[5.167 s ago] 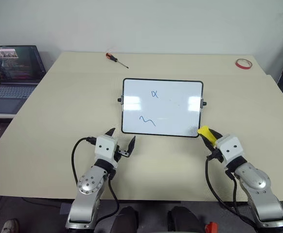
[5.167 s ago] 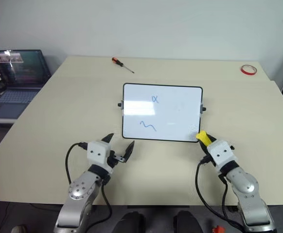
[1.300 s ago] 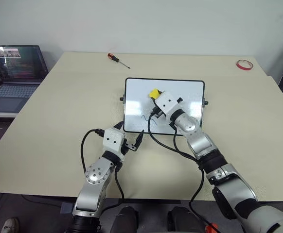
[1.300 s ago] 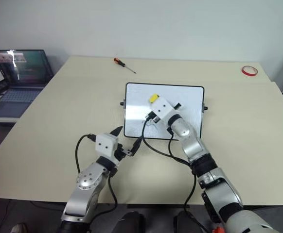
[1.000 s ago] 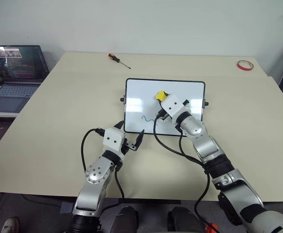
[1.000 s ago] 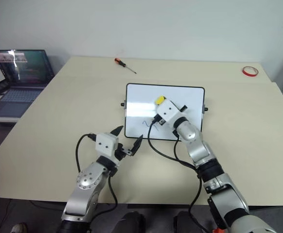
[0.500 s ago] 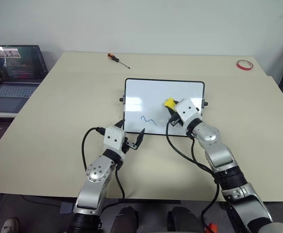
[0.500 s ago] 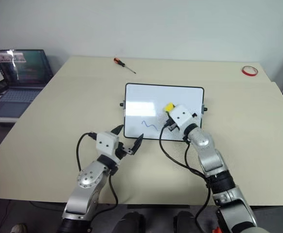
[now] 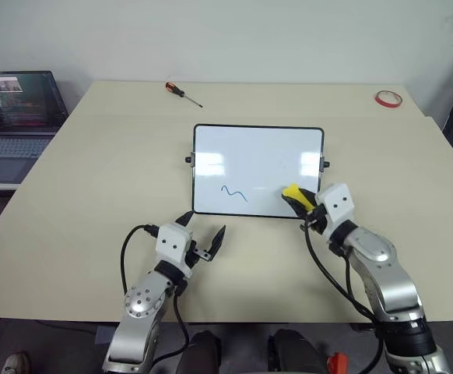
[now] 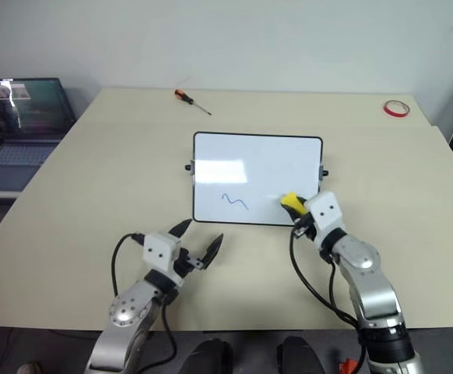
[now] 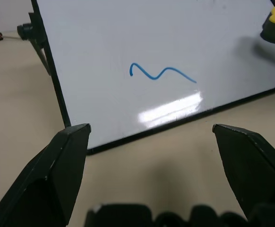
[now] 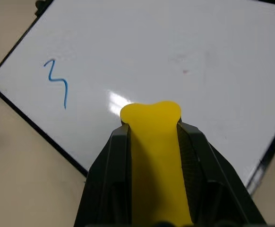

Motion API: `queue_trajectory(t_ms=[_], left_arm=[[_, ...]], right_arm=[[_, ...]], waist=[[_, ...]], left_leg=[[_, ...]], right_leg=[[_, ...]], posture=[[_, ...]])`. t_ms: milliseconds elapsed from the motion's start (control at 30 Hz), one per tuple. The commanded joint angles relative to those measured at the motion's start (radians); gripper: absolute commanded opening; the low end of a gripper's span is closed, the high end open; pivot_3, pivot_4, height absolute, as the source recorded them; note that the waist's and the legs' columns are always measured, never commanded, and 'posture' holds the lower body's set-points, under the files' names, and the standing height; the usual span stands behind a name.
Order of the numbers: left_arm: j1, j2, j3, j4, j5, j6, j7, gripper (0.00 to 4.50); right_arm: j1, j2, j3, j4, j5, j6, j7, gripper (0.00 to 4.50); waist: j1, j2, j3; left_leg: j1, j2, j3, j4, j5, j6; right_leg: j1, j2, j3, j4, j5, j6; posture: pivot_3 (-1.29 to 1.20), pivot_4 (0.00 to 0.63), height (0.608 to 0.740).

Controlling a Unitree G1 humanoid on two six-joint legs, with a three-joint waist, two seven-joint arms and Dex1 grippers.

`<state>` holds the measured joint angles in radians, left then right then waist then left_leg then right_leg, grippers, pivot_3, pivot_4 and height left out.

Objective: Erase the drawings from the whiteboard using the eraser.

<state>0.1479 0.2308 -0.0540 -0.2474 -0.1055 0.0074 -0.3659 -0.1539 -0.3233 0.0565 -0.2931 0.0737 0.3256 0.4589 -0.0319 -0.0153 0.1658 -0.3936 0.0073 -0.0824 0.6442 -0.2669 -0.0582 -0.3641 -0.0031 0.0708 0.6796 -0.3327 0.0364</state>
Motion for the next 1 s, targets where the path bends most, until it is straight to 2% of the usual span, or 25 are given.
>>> queue_trajectory(t_ms=[33, 233, 600, 833, 1000], left_arm=[[0.025, 0.000, 0.022, -0.030, -0.015, -0.050, 0.000, 4.50], [0.011, -0.005, 0.030, -0.010, -0.016, -0.059, 0.008, 4.50], [-0.025, -0.005, 0.035, 0.031, -0.017, -0.078, 0.005, 4.50], [-0.050, -0.007, 0.015, 0.033, -0.015, -0.078, -0.004, 4.50], [-0.065, -0.003, 0.013, 0.015, -0.015, -0.058, -0.002, 4.50]], right_arm=[[0.049, -0.028, -0.007, -0.051, 0.005, -0.080, 0.024, 1.07], [0.116, -0.051, 0.017, -0.029, -0.003, -0.173, 0.052, 1.07], [0.063, -0.027, 0.041, -0.018, -0.002, -0.180, 0.050, 1.07], [-0.120, 0.081, 0.141, 0.083, -0.056, -0.196, 0.006, 1.07], [-0.262, 0.161, 0.218, 0.287, -0.125, -0.323, -0.019, 1.07]], waist=[[0.000, 0.000, 0.000], [0.001, 0.000, 0.000], [0.001, 0.000, 0.000], [-0.002, 0.000, 0.000], [0.001, 0.000, 0.000]], left_leg=[[0.000, 0.000, 0.000, 0.000, 0.000, 0.000], [0.000, 0.000, 0.000, 0.001, 0.000, 0.000], [0.000, 0.000, 0.001, 0.001, 0.000, 0.000], [0.001, 0.000, 0.002, 0.001, 0.000, 0.000], [0.001, 0.000, 0.001, 0.001, 0.000, 0.000]], right_leg=[[0.000, 0.000, 0.000, 0.000, 0.000, 0.000], [0.000, 0.000, 0.000, 0.000, 0.000, 0.000], [0.000, 0.001, -0.001, 0.001, 0.000, 0.000], [0.000, 0.001, -0.001, 0.002, 0.000, 0.000], [0.000, 0.001, -0.002, 0.001, 0.000, 0.000]], posture=[[0.00, 0.150, 0.740], [0.00, 0.150, 0.740], [0.00, 0.150, 0.740], [0.00, 0.150, 0.740], [0.00, 0.150, 0.740]])
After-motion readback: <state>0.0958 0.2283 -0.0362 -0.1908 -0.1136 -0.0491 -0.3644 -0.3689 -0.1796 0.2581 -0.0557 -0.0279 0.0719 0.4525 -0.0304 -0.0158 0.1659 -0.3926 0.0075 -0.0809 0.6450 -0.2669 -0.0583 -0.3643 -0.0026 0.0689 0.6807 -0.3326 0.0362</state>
